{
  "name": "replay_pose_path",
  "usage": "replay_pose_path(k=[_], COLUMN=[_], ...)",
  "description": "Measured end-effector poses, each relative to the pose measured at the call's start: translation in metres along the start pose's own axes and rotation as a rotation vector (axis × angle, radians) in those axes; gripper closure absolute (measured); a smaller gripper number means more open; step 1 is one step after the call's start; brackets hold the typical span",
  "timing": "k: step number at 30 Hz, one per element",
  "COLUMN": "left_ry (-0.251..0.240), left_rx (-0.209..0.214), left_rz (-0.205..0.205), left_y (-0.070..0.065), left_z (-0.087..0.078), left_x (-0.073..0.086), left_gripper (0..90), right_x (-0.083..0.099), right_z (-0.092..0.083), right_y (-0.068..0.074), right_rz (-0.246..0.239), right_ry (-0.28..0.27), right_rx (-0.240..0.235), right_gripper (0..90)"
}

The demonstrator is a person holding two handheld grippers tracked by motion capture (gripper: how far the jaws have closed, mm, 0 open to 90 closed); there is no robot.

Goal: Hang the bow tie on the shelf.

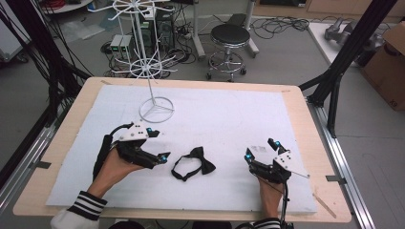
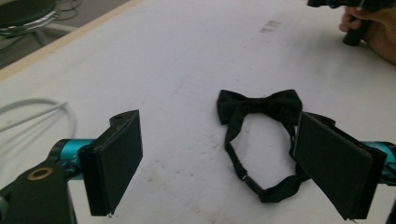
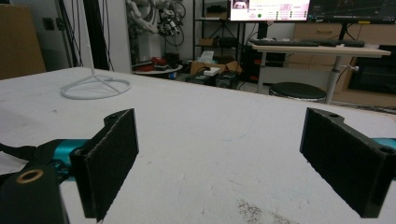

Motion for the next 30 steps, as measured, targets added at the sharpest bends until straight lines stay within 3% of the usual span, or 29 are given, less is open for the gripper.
replay_pose_path(k=[5, 8, 10, 16, 30], left_ry=[0.052, 0.071, 0.144, 0.231, 0.355], left_rx=[0.041, 0.043, 0.041, 0.046, 0.039], left_rz=[0.003, 0.0, 0.016, 0.03, 0.049], left_y=[-0.006, -0.007, -0.009, -0.014, -0.015], left_z=[0.019, 0.025, 0.036, 0.056, 0.086], left_x=[-0.003, -0.002, 0.004, 0.008, 0.012], left_gripper=[16.0, 17.4, 18.1, 21.8, 34.6], right_x=[0.0, 0.0, 0.0, 0.0, 0.0], right_z=[0.0, 0.0, 0.0, 0.0, 0.0], right_y=[0.0, 0.0, 0.0, 0.0, 0.0], right_rz=[0.001, 0.0, 0.002, -0.002, 0.001], right_ry=[0.001, 0.0, 0.001, 0.0, -0.001], right_rx=[-0.001, -0.001, -0.001, -0.001, -0.001], right_gripper=[10.7, 10.6, 10.6, 10.6, 10.6])
Point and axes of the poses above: each handheld gripper's, and its own axes: z roughly forward along the jaws, x roughly out of its underside, y roughly to its left, the point moved 9 cm from there along z, roughly forward along the jaws, and after that the axes turned 8 degrees about z, right-handed, at the moved point
